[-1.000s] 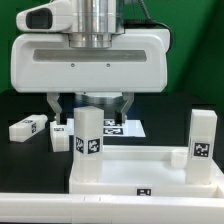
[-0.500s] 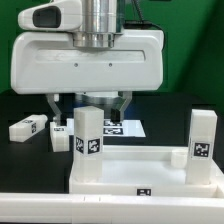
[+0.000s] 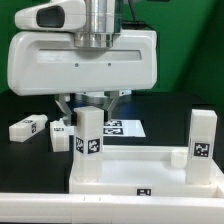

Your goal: Assemble desk

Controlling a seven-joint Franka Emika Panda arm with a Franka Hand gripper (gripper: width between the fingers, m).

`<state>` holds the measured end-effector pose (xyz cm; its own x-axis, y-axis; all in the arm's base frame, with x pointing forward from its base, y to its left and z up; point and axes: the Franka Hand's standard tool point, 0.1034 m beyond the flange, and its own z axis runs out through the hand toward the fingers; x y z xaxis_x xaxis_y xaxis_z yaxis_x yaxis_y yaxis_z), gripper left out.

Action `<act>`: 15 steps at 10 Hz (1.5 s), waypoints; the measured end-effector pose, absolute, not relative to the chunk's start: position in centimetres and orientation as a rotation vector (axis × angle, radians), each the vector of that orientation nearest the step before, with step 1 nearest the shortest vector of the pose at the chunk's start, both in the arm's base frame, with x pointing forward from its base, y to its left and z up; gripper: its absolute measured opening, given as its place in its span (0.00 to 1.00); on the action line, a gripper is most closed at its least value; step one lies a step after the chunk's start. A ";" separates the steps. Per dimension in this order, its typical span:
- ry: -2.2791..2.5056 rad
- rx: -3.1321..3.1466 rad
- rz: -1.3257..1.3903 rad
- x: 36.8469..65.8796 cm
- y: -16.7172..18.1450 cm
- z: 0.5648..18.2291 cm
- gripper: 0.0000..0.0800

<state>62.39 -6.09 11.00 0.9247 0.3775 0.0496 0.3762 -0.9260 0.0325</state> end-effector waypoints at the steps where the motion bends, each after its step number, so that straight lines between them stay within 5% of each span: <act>1: 0.579 3.064 0.086 62.4 -6.1 11.0 0.36; 15: -1.411 2.886 0.047 62.2 -6.0 10.9 0.36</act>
Offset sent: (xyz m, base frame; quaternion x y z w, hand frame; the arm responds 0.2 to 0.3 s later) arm 0.0041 0.0015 -0.0002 0.0325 -0.0066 0.1706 0.9848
